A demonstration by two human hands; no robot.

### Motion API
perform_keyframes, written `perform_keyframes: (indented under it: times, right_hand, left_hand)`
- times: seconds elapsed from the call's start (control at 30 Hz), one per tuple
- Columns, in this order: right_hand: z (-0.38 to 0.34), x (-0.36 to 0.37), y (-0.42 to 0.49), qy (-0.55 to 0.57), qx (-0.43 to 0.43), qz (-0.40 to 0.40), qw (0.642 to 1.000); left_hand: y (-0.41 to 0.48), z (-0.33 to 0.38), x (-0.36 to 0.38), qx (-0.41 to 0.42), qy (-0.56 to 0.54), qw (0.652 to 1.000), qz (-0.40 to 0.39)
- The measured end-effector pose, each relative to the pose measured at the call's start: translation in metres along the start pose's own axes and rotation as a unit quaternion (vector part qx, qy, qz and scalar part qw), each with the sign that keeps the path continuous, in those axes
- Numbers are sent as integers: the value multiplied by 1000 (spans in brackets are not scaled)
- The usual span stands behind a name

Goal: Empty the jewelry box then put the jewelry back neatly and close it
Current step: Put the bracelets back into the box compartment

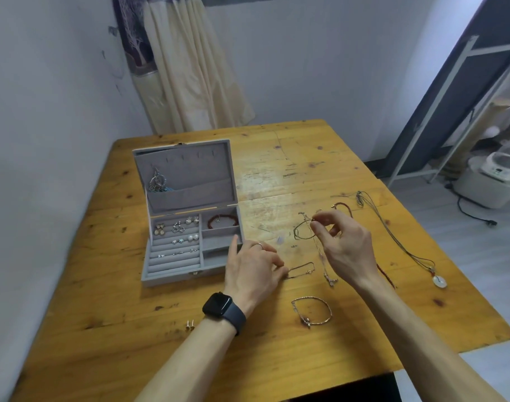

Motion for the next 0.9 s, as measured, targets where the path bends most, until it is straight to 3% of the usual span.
perform_keyframes:
  times: [0.33, 0.6, 0.9]
  right_hand:
    - [11, -10, -28, 28, 35, -2, 999]
    - [-2, -8, -25, 50, 37, -3, 998]
    - [-15, 34, -16, 60, 55, -36, 996]
  left_hand:
    - [-1, 5, 2, 118, 135, 984, -1]
    - [5, -19, -36, 24, -94, 994, 54]
    - [25, -62, -84, -34, -125, 989, 74]
Point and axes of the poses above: each hand's wrist, its own y-axis towards the middle knuckle, its own x-axis out of the palm, z = x × y, the point moved 1 cm from there along y, towards the middle knuckle, and after that the axes turned 4 degrees about -x, right-handed, at the moved point
